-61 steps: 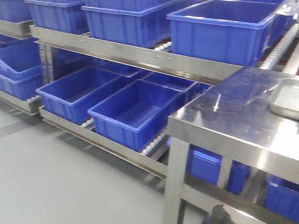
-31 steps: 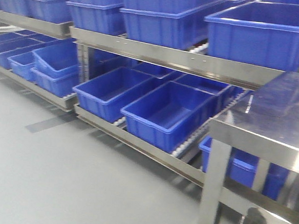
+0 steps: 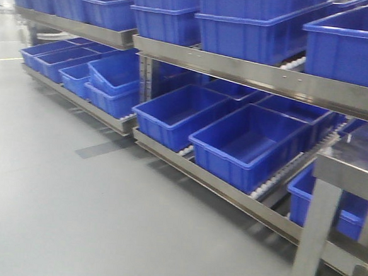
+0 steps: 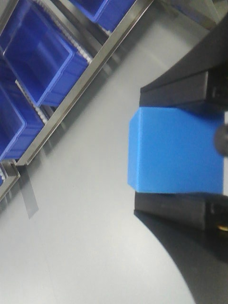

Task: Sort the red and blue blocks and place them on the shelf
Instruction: 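Drive the base away from the table holding both cubes, then drive along the aisle carrying the red and blue cubes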

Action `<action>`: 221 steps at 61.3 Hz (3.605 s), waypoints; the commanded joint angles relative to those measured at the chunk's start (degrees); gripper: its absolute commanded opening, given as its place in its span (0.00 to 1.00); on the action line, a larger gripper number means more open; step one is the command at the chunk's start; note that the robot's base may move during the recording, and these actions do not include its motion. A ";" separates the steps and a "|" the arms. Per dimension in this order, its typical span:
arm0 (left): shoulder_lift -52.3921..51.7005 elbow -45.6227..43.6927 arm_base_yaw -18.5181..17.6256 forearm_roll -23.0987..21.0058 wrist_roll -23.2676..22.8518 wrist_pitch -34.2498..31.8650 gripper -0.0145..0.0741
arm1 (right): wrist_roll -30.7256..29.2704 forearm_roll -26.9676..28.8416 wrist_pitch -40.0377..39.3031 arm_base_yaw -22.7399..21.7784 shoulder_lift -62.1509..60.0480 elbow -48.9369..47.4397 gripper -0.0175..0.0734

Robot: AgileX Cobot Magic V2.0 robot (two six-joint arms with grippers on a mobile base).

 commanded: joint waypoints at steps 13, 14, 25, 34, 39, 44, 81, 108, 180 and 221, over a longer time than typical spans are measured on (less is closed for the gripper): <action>-0.10 -1.58 0.06 -0.53 -0.39 -4.75 0.25 | -0.31 -1.01 -5.01 -0.31 -0.11 -1.62 0.26; -0.10 -1.58 0.06 -0.53 -0.39 -4.75 0.25 | -0.31 -1.01 -5.01 -0.31 -0.11 -1.62 0.26; -0.10 -1.58 0.06 -0.53 -0.39 -4.75 0.25 | -0.31 -1.01 -5.01 -0.31 -0.11 -1.62 0.26; -0.10 -1.58 0.06 -0.53 -0.39 -4.75 0.25 | -0.31 -1.01 -5.01 -0.31 -0.11 -1.62 0.26; -0.10 -1.58 0.06 -0.53 -0.39 -4.75 0.25 | -0.31 -1.01 -5.01 -0.31 -0.11 -1.62 0.26; -0.10 -1.58 0.06 -0.53 -0.39 -4.75 0.25 | -0.31 -1.01 -5.01 -0.31 -0.11 -1.62 0.26; -0.10 -1.58 0.06 -0.53 -0.39 -4.75 0.25 | -0.31 -1.01 -5.01 -0.31 -0.11 -1.62 0.26; -0.10 -1.58 0.06 -0.53 -0.39 -4.75 0.25 | -0.31 -1.01 -5.01 -0.31 -0.11 -1.62 0.26; -0.10 -1.58 0.06 -0.53 -0.39 -4.75 0.25 | -0.31 -1.01 -5.02 -0.31 -0.11 -1.62 0.26; -0.10 -1.58 0.06 -0.53 -0.39 -4.75 0.25 | -0.31 -1.01 -4.96 -0.31 -0.11 -1.62 0.26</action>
